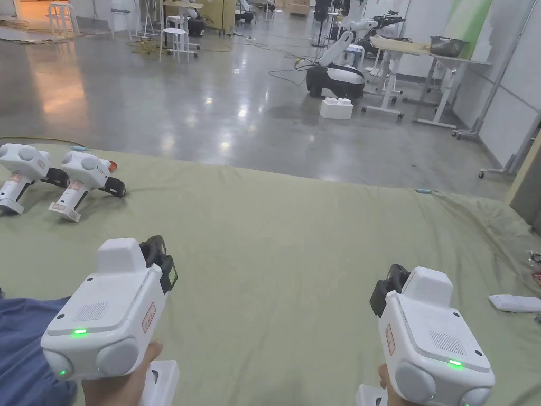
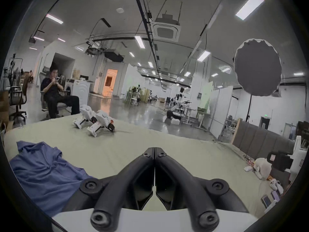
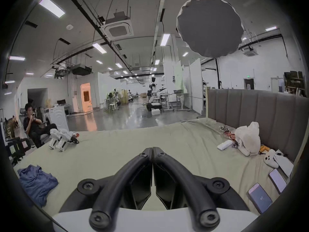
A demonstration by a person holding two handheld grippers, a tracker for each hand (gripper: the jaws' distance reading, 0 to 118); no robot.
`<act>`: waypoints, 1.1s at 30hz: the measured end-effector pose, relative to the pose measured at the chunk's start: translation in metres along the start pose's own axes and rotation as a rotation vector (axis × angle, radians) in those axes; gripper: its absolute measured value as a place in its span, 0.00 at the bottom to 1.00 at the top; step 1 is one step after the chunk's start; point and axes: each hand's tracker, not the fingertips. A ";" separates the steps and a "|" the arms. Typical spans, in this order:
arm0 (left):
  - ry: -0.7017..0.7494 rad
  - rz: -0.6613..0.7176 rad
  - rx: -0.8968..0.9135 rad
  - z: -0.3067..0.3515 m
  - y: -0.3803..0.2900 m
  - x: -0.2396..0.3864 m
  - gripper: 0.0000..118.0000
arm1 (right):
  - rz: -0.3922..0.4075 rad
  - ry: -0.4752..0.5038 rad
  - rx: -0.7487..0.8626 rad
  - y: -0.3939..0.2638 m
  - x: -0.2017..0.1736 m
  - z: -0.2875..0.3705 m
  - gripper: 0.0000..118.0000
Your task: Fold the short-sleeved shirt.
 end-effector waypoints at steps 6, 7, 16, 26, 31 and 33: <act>-0.003 -0.085 -0.008 -0.002 0.011 -0.008 0.00 | 0.034 0.012 -0.007 0.006 -0.009 0.002 0.00; -0.005 -0.100 -0.029 0.000 0.014 -0.012 0.00 | 0.045 0.019 -0.007 0.006 -0.011 0.002 0.00; 0.189 -0.066 -0.198 0.037 -0.004 -0.133 0.00 | 0.095 0.077 -0.056 -0.011 -0.038 -0.007 0.00; 0.287 0.002 -0.563 0.038 -0.013 -0.273 0.09 | 0.141 0.132 -0.134 -0.041 -0.067 -0.010 0.00; 0.315 0.009 -0.711 0.018 -0.032 -0.301 0.67 | 0.176 0.150 -0.164 -0.054 -0.080 -0.010 0.00; 0.312 0.039 -0.760 0.009 -0.044 -0.308 0.91 | 0.184 0.154 -0.179 -0.058 -0.083 -0.012 0.00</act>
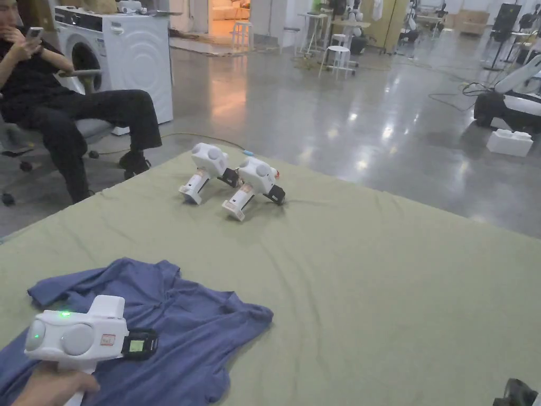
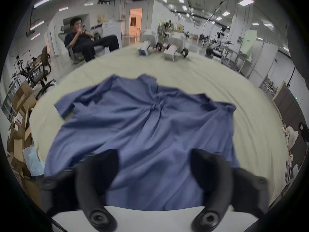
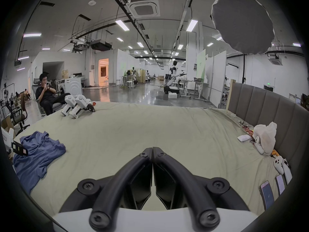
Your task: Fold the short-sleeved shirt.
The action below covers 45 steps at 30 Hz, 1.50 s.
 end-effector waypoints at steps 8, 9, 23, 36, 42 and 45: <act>0.102 -0.139 -0.088 -0.027 -0.014 0.026 0.84 | 0.041 0.008 -0.049 -0.011 -0.014 -0.003 0.00; 0.099 -0.145 -0.078 -0.024 -0.016 0.021 0.84 | 0.040 0.008 -0.051 -0.012 -0.016 -0.003 0.00; 0.063 -0.200 0.087 -0.007 -0.029 -0.001 0.00 | 0.069 0.066 -0.069 -0.017 -0.042 -0.005 0.00; -0.046 -0.016 0.470 0.065 0.012 0.002 0.00 | 0.027 0.055 -0.022 -0.003 -0.022 0.004 0.00; -0.151 -0.118 0.605 0.123 0.051 0.063 0.00 | -0.002 0.044 0.034 0.012 -0.001 0.018 0.00; -0.218 -0.193 0.665 0.140 0.070 0.097 0.00 | -0.013 0.031 0.068 0.019 0.013 0.028 0.00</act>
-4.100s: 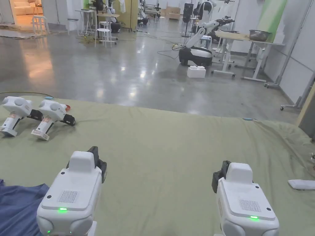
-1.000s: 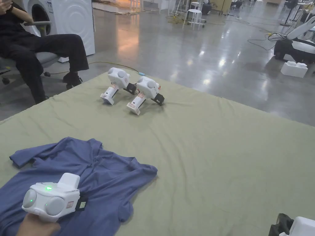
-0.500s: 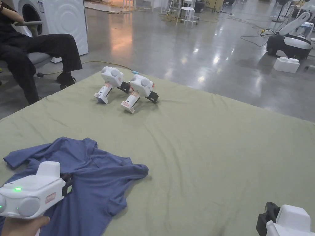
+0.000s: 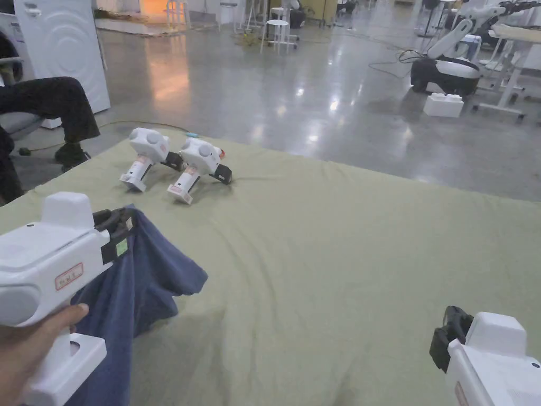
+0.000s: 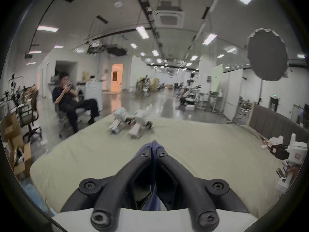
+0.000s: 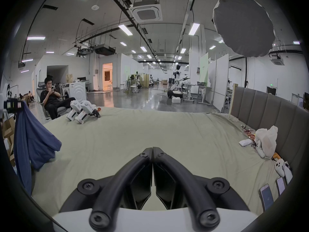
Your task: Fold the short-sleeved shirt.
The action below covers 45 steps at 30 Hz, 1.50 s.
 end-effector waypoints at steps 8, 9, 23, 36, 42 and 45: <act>-0.296 -0.053 0.097 -0.001 0.047 0.150 0.00 | -0.042 -0.073 0.062 0.011 0.050 0.030 0.00; -0.337 -0.057 0.099 -0.003 0.048 0.168 0.00 | -0.045 -0.086 0.067 0.011 0.056 0.034 0.00; -0.694 -0.041 -0.260 -0.040 -0.084 0.407 0.00 | -0.071 -0.249 0.050 -0.015 0.143 0.073 0.00; -0.552 0.036 -0.232 0.009 -0.124 0.391 0.54 | -0.055 -0.212 0.000 -0.023 0.137 0.068 0.00; -0.356 0.036 -0.075 0.028 -0.090 0.346 0.50 | -0.059 -0.164 0.048 -0.006 0.104 0.056 0.00; -0.250 0.035 -0.014 0.038 -0.080 0.328 0.28 | -0.073 -0.153 0.086 0.005 0.090 0.051 0.00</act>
